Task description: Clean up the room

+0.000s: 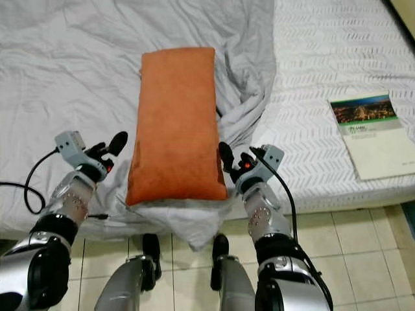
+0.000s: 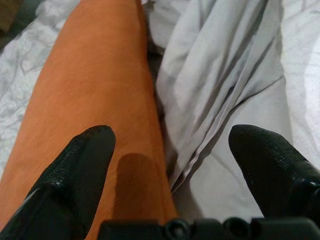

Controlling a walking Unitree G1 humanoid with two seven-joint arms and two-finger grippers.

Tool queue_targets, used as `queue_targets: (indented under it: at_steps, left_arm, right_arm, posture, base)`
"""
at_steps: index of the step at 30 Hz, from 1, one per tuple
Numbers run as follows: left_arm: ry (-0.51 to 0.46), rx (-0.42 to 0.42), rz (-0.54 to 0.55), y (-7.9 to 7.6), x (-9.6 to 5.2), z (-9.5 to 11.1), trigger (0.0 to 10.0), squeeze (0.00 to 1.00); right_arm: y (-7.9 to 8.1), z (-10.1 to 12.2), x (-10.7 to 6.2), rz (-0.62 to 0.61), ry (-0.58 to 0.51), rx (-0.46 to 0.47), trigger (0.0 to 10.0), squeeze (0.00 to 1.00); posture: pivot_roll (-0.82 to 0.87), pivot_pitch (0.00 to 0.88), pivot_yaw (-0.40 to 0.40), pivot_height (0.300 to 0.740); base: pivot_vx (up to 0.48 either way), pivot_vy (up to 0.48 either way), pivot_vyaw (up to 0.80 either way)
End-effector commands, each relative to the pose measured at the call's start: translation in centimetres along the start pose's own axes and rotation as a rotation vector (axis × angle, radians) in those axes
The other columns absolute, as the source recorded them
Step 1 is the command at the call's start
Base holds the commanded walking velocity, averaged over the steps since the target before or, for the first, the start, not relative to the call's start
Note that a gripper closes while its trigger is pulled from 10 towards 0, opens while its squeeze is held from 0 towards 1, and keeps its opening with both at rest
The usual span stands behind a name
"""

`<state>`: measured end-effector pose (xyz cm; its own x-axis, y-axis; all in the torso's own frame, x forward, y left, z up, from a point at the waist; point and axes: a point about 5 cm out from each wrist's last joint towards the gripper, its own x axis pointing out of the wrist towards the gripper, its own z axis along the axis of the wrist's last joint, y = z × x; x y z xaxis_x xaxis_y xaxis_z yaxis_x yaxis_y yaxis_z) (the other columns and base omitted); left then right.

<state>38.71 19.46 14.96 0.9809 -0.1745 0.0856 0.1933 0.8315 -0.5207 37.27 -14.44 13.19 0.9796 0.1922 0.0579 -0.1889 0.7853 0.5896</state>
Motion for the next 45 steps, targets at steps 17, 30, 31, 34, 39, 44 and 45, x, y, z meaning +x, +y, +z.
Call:
queue_targets:
  at_steps: [17,30,31,34,39,44,45]
  left_arm:
    - [0.241,-0.146,-0.084,-3.8,0.3,-6.3,10.0,0.00]
    - [0.332,-0.093,-0.051,-3.2,-0.8,-8.3,10.0,0.00]
    - [0.355,-0.084,-0.072,-3.5,-1.0,-8.8,10.0,0.00]
    - [0.399,-0.075,-0.094,-3.7,-1.3,-9.7,0.0,0.00]
    - [0.430,-0.057,-0.069,-3.3,-1.9,-10.3,0.0,0.00]
    - [0.432,-0.100,-0.038,-2.7,-2.3,-10.6,0.0,0.00]
    - [0.432,-0.100,-0.038,-2.7,-2.3,-10.6,0.0,0.00]
  right_arm:
    - [2.2,-2.6,-0.2,0.172,0.170,-0.033,10.0,0.00]
    - [2.6,-5.6,-0.8,0.142,0.293,0.139,10.0,0.00]
    - [3.0,-5.9,-0.7,0.143,0.301,0.154,4.4,0.00]
    - [3.6,-7.0,-0.9,0.164,0.353,0.128,0.0,0.00]
    - [3.1,-8.1,-1.4,0.155,0.410,0.066,0.0,0.00]
    - [2.1,-8.4,-2.1,0.156,0.444,-0.019,0.0,0.00]
    - [2.1,-8.4,-2.1,0.156,0.444,-0.019,0.0,0.00]
  posture:
    - [-0.19,0.649,-0.033,0.740]
    - [-0.18,0.650,-0.025,0.740]
    - [-0.18,0.648,-0.024,0.740]
    - [-0.17,0.643,-0.023,0.740]
    - [-0.16,0.635,-0.022,0.740]
    - [-0.15,0.631,-0.023,0.740]
    - [-0.15,0.631,-0.023,0.740]
  base:
    - [0.000,0.000,0.00]
    - [0.000,0.000,0.00]
    - [0.000,0.000,0.00]
    - [0.000,0.000,0.00]
    - [0.000,0.000,0.00]
    - [0.000,0.000,0.00]
    - [0.000,0.000,0.00]
